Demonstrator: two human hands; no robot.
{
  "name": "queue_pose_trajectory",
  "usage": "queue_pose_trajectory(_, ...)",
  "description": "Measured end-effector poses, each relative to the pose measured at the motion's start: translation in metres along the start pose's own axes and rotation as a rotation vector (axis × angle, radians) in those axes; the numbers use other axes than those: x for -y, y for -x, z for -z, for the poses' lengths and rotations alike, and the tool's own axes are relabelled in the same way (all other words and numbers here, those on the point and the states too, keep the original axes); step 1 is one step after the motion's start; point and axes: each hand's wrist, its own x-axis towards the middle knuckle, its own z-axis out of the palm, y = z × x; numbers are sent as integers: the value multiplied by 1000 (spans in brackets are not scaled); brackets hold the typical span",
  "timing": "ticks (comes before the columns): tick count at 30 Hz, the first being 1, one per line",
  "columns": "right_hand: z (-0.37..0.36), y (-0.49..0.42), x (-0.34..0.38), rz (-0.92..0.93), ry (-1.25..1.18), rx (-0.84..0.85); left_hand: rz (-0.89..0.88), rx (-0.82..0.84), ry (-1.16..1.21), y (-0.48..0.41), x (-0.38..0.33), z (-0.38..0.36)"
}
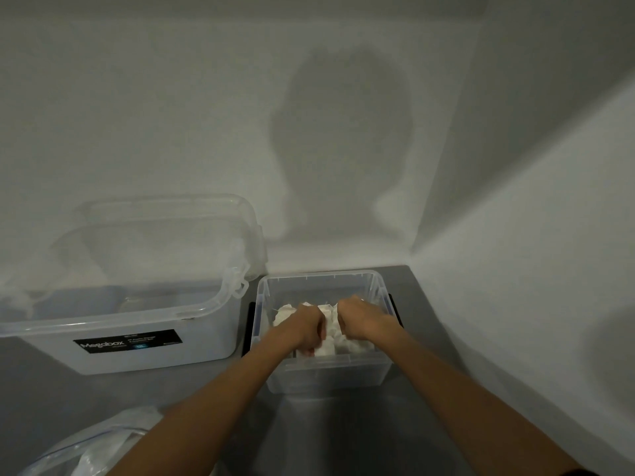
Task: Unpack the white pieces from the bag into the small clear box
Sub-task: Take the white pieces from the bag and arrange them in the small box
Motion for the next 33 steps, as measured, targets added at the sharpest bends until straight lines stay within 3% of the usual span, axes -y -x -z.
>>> queue_pose_trajectory(7,-10,-6,-6,-14,-23,-19,-10,-72,-182,-6,-1,-9)
queue_pose_trajectory(13,-6,0,-2,-39,-38,-15,-4,-102,-202,-3,1,-6)
queue_pose_trajectory(19,13,14,1,-55,-63,-79,-30,-84,-55,6,3,4)
queue_pose_trajectory(23,42,33,8,-32,-86,-204,-139,-166,29,26,2,31)
queue_pose_trajectory(29,93,78,52,-7,-102,-381,-327,-294,191,88,11,85)
queue_pose_trajectory(33,100,101,103,53,-176,-390,-357,-310,220,145,47,105)
